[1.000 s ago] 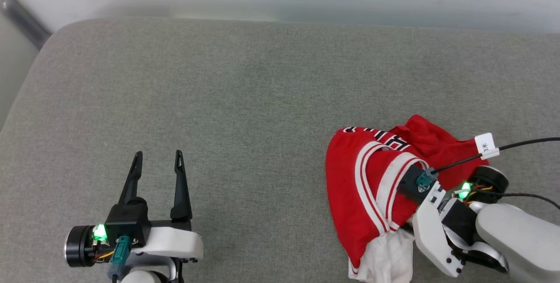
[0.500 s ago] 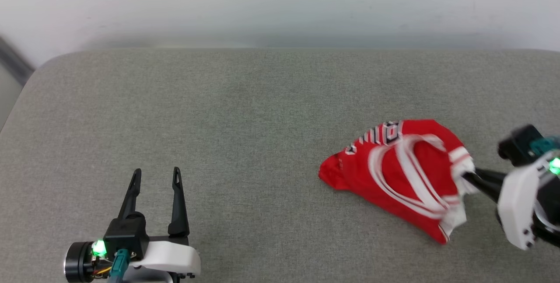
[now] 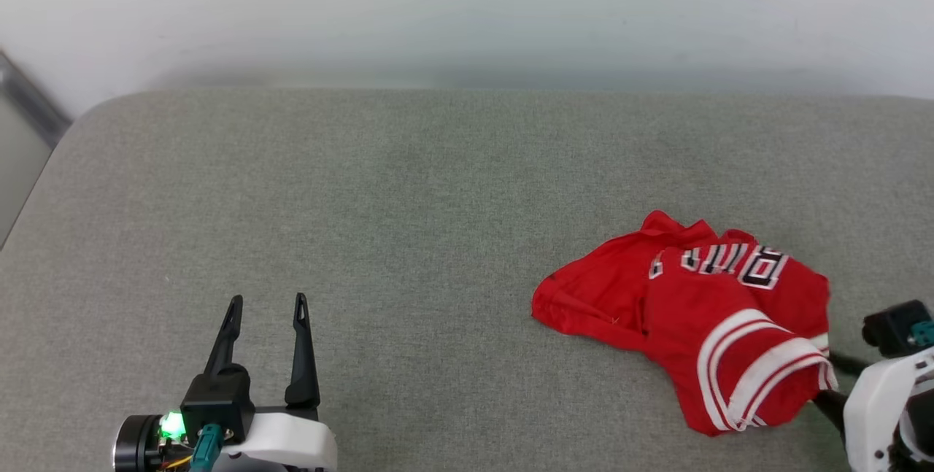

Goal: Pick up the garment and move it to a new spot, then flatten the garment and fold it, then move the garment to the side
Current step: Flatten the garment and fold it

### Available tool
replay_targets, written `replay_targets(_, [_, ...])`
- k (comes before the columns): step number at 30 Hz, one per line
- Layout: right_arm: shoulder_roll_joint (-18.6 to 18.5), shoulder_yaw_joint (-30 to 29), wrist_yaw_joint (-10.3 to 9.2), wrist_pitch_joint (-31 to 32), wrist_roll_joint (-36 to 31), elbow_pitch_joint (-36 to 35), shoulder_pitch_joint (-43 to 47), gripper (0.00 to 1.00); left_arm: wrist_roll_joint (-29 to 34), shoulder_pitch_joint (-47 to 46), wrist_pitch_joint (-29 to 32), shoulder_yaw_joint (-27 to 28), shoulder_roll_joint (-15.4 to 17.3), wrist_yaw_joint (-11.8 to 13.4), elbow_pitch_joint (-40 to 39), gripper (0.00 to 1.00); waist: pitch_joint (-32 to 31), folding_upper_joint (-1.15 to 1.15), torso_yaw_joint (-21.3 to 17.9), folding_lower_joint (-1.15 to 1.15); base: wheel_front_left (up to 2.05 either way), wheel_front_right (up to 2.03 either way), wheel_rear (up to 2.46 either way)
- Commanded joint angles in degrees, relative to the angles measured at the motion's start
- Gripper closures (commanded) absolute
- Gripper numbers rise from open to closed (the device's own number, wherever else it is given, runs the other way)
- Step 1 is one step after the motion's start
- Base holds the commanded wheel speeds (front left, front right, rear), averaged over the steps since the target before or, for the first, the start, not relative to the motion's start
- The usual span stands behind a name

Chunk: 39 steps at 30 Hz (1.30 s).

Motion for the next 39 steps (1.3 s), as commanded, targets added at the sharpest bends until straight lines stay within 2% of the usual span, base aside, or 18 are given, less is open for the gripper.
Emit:
replay_targets(1, [-0.36, -1.14, -0.05, -1.66, -1.07, 0.44, 0.52, 0.00, 0.26, 0.89, -0.14, 0.26, 0.02, -0.12, 0.16, 0.00, -0.62, 0.00, -0.18, 0.00, 0.00, 0.00, 0.00])
replay_targets(7, [-4.24, -7.61, -0.04, -5.16, -5.97, -1.98, -1.53, 0.00, 0.52, 2.03, -0.14, 0.67, -0.09, -0.25, 0.01, 0.00, -1.77, 0.00, -0.92, 0.00, 0.00, 0.00, 0.00])
replay_targets(10, [-6.14, -12.02, -0.04, -4.95, -8.08, -6.50, -2.14, 0.00, 0.77, 2.31, -0.14, 0.92, -0.09, -0.36, -0.13, 0.00, -2.15, 0.00, -1.14, 0.00, 0.00, 0.00, 0.00])
replay_targets(13, [-8.00, -15.76, -0.04, -1.82, -10.08, -13.57, -2.34, 0.00, 0.98, 2.38, -0.14, 1.03, -0.14, -0.45, -0.30, 0.00, -2.39, 0.00, -1.31, 0.00, 0.00, 0.00, 0.00])
replay_targets(16, [-9.09, -17.32, -0.04, 4.92, -11.05, -22.21, -2.06, 0.00, 1.13, 2.59, -0.14, 1.04, -0.20, -0.52, -0.44, 0.00, -2.35, 0.00, -1.44, 0.00, 0.00, 0.00, 0.00])
replay_targets(19, [-10.33, -16.24, -0.04, 15.08, -10.70, -30.11, -1.76, 0.00, 1.04, 2.47, -0.14, 0.96, -0.26, -0.55, -0.48, 0.00, -1.99, 0.00, -1.47, 0.00, 0.00, 0.00, 0.00])
replay_targets(24, [-11.03, -12.60, -0.04, 31.40, -9.08, -35.88, -2.65, 0.00, 1.14, 1.16, -0.14, 0.67, -0.36, -0.79, -0.59, 0.00, -0.46, 0.00, -1.00, 0.00, 0.00, 0.00, 0.00])
replay_targets(26, [-10.28, -11.09, -0.04, 35.47, -8.88, -34.85, -3.24, 0.00, 1.14, 0.63, -0.14, 0.49, -0.39, -0.97, -0.58, 0.00, 0.46, 0.00, -0.55, 0.00, 0.00, 0.00, 0.00])
replay_targets(29, [-8.01, -8.89, -0.04, 37.96, -9.88, -30.38, -4.45, 0.00, 0.94, -0.36, -0.14, 0.34, -0.47, -0.94, -0.47, 0.00, 2.05, 0.00, 0.09, 0.00, 0.00, 0.00, 0.00])
replay_targets(33, [-4.04, -4.97, -0.04, 37.10, -11.63, -21.83, -5.55, 0.00, 0.86, -1.38, -0.14, -0.25, -0.57, -0.89, -0.22, 0.00, 3.68, 0.00, 0.98, 0.00, 0.00, 0.00, 0.00])
replay_targets(39, [1.58, 2.50, 0.05, 33.82, -9.45, -11.00, -3.74, 0.00, 0.66, -1.87, -0.14, -0.02, -0.68, -0.63, 0.13, 0.00, 4.09, 0.00, 1.55, 0.00, 0.00, 0.00, 0.00])
